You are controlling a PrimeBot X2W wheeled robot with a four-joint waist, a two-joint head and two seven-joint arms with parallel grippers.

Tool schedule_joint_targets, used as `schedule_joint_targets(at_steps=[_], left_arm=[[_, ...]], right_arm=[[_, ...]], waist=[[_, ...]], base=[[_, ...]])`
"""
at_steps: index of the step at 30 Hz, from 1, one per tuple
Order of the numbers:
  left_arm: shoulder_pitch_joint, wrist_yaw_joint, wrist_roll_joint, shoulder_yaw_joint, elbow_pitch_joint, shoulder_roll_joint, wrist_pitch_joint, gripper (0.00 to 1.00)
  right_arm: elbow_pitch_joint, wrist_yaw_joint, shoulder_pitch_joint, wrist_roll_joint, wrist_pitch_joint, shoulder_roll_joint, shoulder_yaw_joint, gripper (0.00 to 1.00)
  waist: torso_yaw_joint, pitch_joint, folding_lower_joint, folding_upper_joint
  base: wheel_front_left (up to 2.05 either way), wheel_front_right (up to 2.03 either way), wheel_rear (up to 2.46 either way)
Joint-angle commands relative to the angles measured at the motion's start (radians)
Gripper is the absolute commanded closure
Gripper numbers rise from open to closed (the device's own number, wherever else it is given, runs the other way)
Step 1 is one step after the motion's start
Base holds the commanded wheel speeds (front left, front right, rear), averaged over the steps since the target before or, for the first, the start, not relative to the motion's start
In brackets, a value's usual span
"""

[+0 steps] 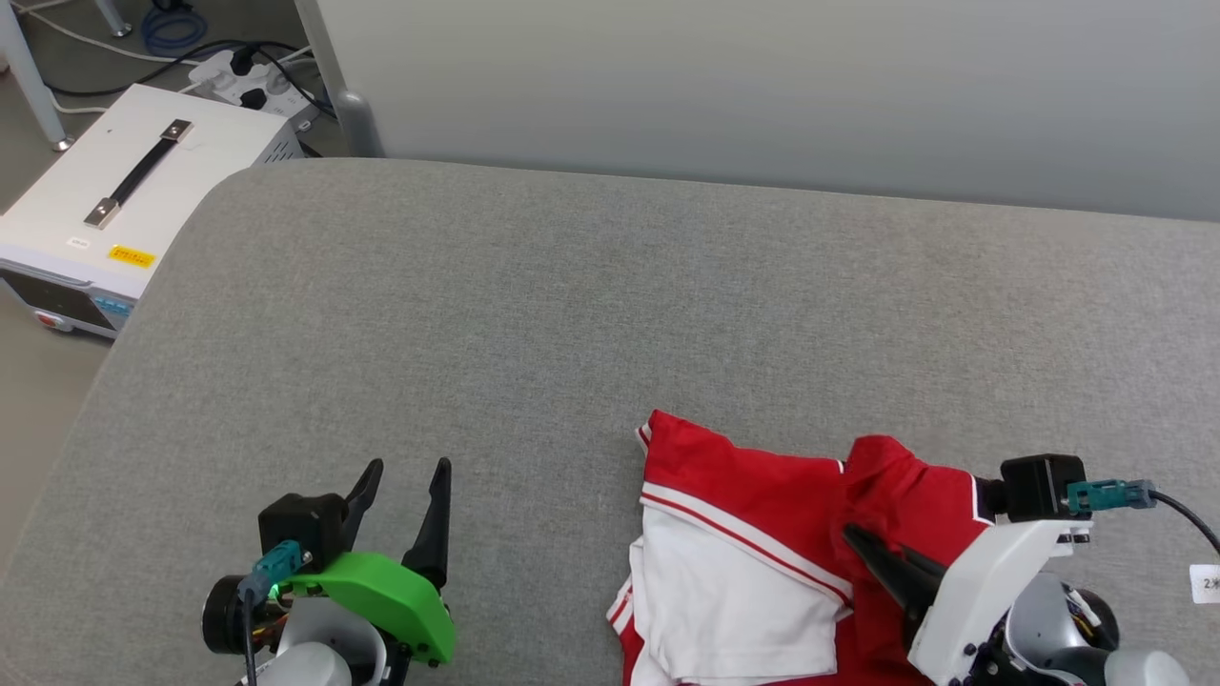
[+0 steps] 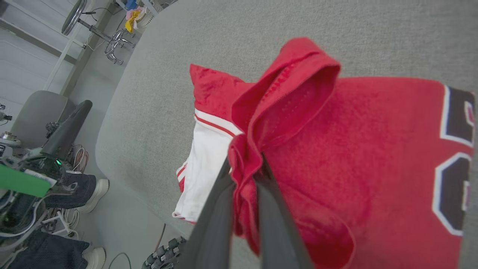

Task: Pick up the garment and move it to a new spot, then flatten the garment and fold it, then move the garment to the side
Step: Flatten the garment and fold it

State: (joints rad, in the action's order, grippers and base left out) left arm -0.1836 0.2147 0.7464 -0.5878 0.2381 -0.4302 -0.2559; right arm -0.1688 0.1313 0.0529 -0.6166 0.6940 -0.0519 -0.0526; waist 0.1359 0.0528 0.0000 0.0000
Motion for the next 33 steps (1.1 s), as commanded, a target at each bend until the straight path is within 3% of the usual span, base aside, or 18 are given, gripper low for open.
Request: schedule_joint_targets(at_steps=[1,6,13,14,15,21,26,30,33], left_arm=[[0.014,-0.007,-0.008,0.005,0.005,0.006,-0.006,0.0],[0.013,-0.011,-0.01,0.007,0.013,0.009,-0.006,0.0],[0.012,-0.014,-0.008,0.005,0.022,0.008,-0.006,0.0],[0.011,-0.014,-0.008,0.005,0.024,0.008,-0.006,0.0],[0.012,-0.015,-0.006,0.005,0.027,0.008,-0.006,0.0],[0.019,-0.012,-0.004,0.01,0.028,0.004,-0.006,0.0],[0.019,-0.01,-0.008,0.007,0.02,0.001,-0.006,0.0],[0.02,-0.012,-0.012,0.007,0.01,0.002,-0.006,0.0],[0.021,-0.013,-0.018,0.013,-0.004,0.005,-0.006,0.0]], right_arm=[[0.02,-0.001,-0.023,-0.034,-0.029,0.0,-0.017,1.0],[0.138,-0.001,-0.075,-0.13,-0.162,0.001,-0.102,1.0],[0.335,-0.001,-0.173,-0.136,-0.309,0.001,-0.221,1.0],[0.358,-0.001,-0.182,-0.129,-0.319,0.001,-0.227,0.81],[0.399,-0.001,-0.199,-0.137,-0.344,0.002,-0.253,0.0],[0.372,-0.001,-0.211,-0.241,-0.338,0.002,-0.371,0.0],[0.337,-0.001,-0.215,-0.315,-0.327,0.002,-0.394,0.0],[0.31,-0.001,-0.248,-0.236,-0.329,0.002,-0.339,0.0],[0.272,-0.001,-0.279,-0.092,-0.317,0.0,-0.276,0.0]], waist=[[0.005,-0.001,0.0,0.0],[0.02,-0.002,0.0,0.0],[0.045,-0.001,0.0,0.0],[0.047,-0.001,0.0,0.0],[0.051,-0.001,0.0,0.0],[0.046,-0.01,0.0,0.0],[0.032,-0.021,0.0,0.0],[0.017,-0.028,0.0,0.0],[0.003,-0.028,0.0,0.0]], base=[[0.0,0.0,0.0],[0.0,0.0,0.0],[0.0,0.0,0.0],[0.0,0.0,0.0],[0.0,0.0,0.0],[0.0,0.0,0.0],[0.0,0.0,0.0],[0.0,0.0,0.0],[0.0,0.0,0.0]])
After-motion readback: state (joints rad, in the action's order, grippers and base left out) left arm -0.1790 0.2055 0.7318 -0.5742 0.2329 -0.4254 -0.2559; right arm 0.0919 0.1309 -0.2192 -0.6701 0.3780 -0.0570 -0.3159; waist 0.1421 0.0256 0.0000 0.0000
